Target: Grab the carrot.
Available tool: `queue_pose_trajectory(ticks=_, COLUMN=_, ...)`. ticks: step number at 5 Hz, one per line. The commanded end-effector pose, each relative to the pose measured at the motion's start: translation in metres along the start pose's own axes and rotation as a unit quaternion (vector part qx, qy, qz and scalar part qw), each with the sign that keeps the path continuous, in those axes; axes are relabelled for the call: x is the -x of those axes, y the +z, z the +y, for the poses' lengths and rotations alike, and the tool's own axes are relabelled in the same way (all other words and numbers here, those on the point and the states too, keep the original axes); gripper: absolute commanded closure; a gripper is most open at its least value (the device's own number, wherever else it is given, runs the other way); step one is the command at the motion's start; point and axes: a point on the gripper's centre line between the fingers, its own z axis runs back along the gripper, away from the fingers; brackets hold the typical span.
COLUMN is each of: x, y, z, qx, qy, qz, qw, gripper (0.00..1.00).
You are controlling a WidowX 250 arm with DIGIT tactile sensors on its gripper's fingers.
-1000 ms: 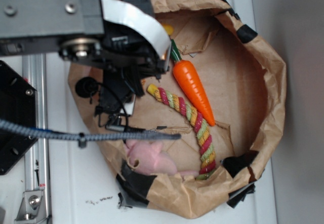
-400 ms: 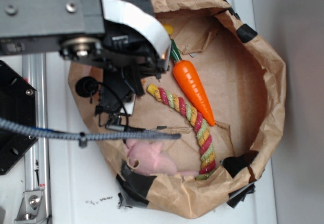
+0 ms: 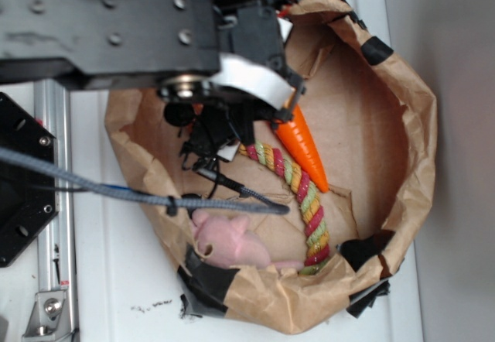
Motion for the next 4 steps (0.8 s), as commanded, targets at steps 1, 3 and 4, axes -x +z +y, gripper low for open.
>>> queue_pose_trajectory(ticks=1, x=-0.004, y=-0.047, z=0.029, qx=0.019, qy=-0.086, qz=0.014, qw=0.996, gripper=0.00)
queue_pose_trajectory(ticks=3, x=-0.022, y=-0.083, z=0.007, qx=0.076, qy=-0.149, qz=-0.001, qw=0.986, gripper=0.00)
queue_pose_trajectory(ticks=4, x=-0.038, y=-0.086, z=-0.029, qx=0.121, qy=-0.201, qz=-0.011, qw=0.972, gripper=0.00)
